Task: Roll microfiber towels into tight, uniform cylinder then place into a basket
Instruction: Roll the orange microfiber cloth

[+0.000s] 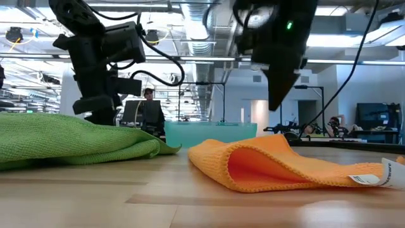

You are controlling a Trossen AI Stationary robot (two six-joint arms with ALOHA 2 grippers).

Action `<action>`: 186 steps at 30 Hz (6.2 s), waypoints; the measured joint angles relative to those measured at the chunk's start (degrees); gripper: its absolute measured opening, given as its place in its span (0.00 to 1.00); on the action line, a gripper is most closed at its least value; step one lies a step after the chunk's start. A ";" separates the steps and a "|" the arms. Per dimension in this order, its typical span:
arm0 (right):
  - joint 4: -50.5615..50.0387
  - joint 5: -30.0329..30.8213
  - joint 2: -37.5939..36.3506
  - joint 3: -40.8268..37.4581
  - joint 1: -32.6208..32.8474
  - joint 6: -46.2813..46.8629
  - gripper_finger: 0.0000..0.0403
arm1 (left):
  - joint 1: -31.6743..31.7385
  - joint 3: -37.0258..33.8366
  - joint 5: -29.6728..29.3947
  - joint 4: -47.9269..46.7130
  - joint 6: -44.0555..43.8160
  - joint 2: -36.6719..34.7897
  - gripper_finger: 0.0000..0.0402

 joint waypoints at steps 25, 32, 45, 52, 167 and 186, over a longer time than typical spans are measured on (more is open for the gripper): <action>4.93 -5.02 -0.98 -1.40 16.41 -4.08 0.05 | -16.54 5.59 3.81 44.04 2.55 5.01 0.08; 3.79 -4.33 -0.98 -1.38 16.89 -4.07 0.05 | -18.55 13.60 2.90 46.13 10.65 16.37 0.08; 0.90 -2.92 -1.00 -1.36 16.92 -2.56 0.05 | -22.88 28.83 13.44 30.01 18.65 29.34 0.08; 0.71 -2.84 -1.00 -1.36 16.97 -2.16 0.05 | -23.03 29.18 16.99 28.17 17.47 30.12 0.08; 27.27 -8.86 15.57 1.55 25.53 -8.61 0.13 | -33.26 29.48 6.24 23.43 10.69 32.61 0.23; 23.78 -8.81 15.44 6.15 29.45 -6.48 0.02 | -37.37 34.81 2.99 18.90 3.77 32.72 0.00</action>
